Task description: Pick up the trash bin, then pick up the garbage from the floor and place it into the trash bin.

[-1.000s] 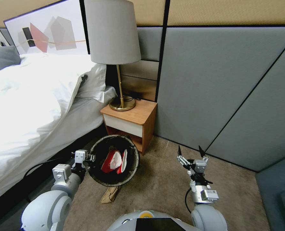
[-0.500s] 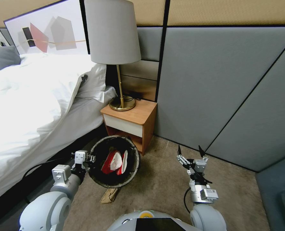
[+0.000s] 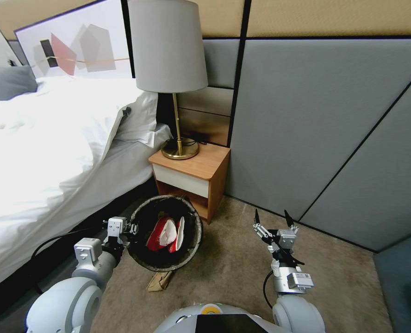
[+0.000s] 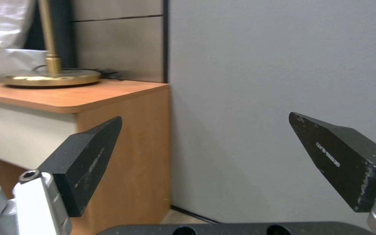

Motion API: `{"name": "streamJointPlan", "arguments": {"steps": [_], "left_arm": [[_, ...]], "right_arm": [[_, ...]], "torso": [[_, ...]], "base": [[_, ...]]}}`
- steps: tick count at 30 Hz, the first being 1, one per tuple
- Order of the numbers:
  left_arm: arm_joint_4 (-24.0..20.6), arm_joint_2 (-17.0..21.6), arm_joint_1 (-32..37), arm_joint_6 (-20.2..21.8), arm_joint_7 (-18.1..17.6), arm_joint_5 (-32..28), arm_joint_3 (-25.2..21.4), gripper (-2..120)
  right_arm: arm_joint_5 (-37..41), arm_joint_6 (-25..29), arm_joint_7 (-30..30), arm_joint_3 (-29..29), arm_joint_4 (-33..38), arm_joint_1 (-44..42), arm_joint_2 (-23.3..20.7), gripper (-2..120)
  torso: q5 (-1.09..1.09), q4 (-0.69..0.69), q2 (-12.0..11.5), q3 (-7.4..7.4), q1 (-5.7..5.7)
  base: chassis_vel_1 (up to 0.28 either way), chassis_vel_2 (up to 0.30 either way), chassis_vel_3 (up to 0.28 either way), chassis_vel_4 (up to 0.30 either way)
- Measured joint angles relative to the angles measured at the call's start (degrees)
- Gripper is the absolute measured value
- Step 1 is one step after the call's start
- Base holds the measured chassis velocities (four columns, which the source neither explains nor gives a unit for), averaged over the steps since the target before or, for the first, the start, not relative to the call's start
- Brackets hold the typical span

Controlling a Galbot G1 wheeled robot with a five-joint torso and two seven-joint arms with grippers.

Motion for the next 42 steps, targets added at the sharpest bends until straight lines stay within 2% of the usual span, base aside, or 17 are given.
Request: {"name": "streamJointPlan", "arguments": {"steps": [42], "left_arm": [[0.0,0.0,-0.7,0.0,0.5,-2.8,-2.6,1]], "right_arm": [[0.0,-3.3,0.5,-1.3,-1.3,0.8,1.7,100]], "torso": [[0.0,0.0,0.0,0.0,0.0]], "base": [[0.053,0.058,0.054,0.056]]}}
